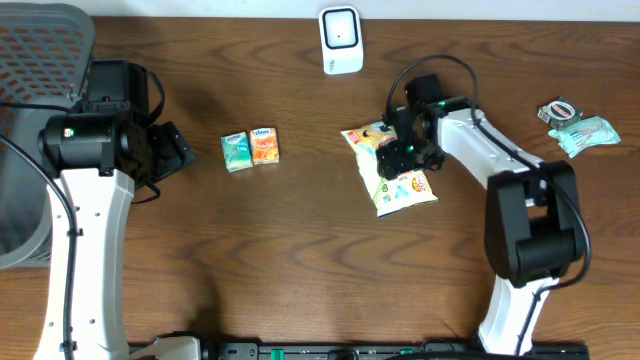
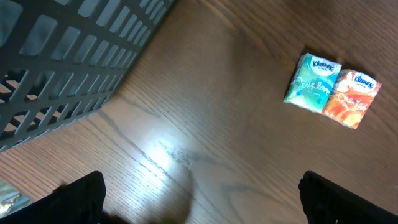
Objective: Scan the item barcode
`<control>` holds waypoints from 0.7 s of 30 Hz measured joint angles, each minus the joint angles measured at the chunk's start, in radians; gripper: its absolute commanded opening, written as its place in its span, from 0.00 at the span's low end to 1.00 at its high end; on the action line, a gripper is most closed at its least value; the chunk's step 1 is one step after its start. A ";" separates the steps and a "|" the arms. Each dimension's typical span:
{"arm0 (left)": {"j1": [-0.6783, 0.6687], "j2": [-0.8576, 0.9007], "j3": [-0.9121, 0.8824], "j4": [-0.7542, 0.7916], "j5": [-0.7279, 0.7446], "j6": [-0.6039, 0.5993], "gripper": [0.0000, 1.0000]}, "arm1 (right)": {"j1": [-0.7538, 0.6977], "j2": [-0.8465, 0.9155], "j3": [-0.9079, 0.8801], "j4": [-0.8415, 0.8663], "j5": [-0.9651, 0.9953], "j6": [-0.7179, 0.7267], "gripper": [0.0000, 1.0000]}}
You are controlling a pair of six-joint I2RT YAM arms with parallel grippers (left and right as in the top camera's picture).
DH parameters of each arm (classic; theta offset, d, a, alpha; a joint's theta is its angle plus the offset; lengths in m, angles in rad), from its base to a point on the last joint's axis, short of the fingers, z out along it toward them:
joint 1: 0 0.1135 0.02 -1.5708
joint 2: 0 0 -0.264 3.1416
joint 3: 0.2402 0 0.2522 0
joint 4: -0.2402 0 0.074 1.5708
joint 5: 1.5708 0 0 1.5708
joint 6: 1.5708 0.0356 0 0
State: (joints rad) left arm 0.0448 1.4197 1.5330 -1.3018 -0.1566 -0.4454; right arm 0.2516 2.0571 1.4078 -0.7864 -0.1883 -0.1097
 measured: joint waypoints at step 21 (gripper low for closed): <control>0.000 0.000 0.000 0.000 0.000 0.000 0.98 | 0.052 0.008 0.167 -0.057 -0.057 0.232 0.01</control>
State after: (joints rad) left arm 0.0452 1.4197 1.5330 -1.3018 -0.1566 -0.4454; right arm 0.3038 2.0655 1.5749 -0.8433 -0.2455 0.1219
